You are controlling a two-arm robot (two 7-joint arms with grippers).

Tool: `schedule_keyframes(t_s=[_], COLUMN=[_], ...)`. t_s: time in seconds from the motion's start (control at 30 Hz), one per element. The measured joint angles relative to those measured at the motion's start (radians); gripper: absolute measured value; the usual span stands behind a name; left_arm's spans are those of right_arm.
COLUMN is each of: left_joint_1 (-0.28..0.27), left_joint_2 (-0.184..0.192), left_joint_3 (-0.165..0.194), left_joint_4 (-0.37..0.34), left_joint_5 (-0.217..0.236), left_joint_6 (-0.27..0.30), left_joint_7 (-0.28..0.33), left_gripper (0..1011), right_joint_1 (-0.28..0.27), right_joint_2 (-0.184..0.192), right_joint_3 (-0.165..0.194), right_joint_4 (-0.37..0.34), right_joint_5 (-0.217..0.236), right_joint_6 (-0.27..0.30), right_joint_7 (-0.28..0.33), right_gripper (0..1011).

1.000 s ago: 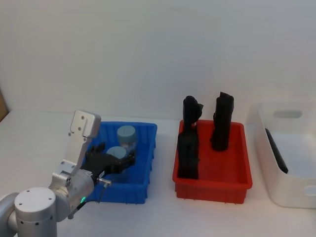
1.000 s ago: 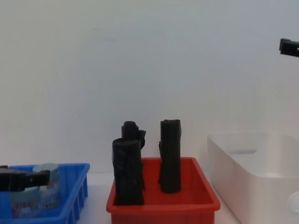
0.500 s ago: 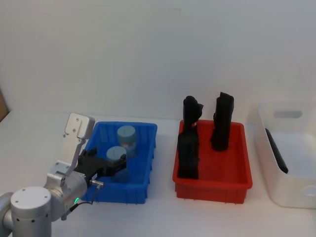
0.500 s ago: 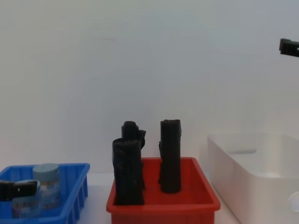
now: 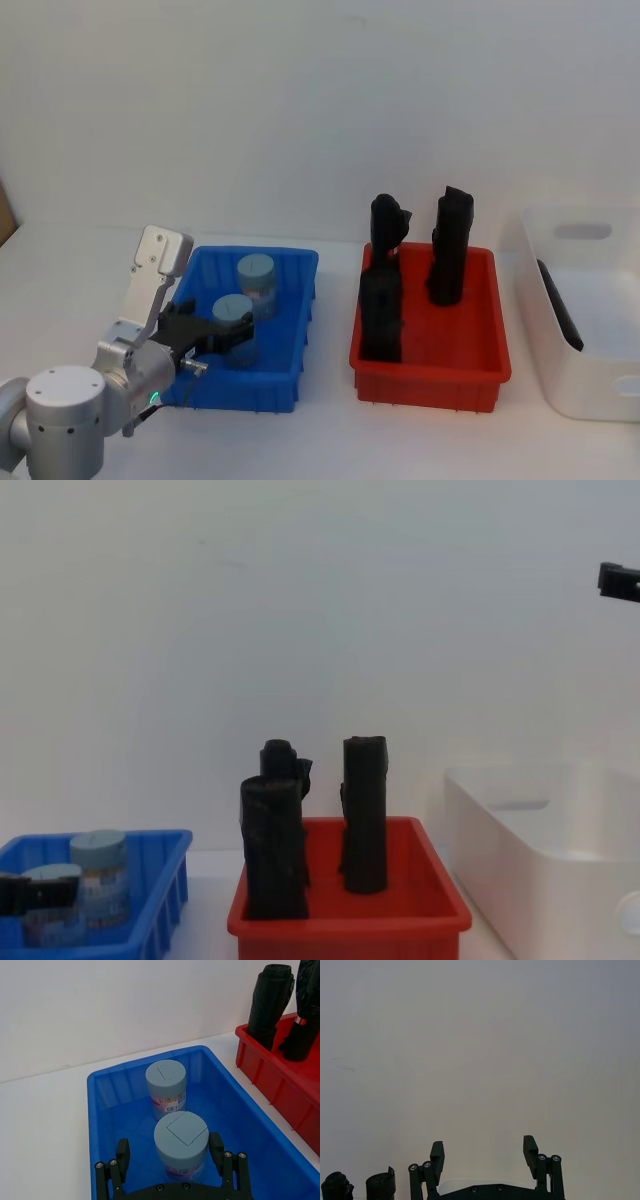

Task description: Pick the cotton swabs from the blue box and place them into the white box.

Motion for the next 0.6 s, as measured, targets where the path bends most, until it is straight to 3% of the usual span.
schedule_keyframes(t_s=[0.6], left_joint_1=[-0.053], left_joint_2=[-0.017], left_joint_3=[-0.001], left_joint_4=[0.069], left_joint_5=[0.024], left_joint_6=[0.006], left_joint_7=[-0.077], left_gripper=[1002], right_joint_1=[0.000], right_joint_2=[0.000], right_joint_3=[0.000], right_joint_4=[0.000], right_joint_5=[0.000], right_joint_6=[0.000], right_joint_7=[0.000], right_gripper=[1002])
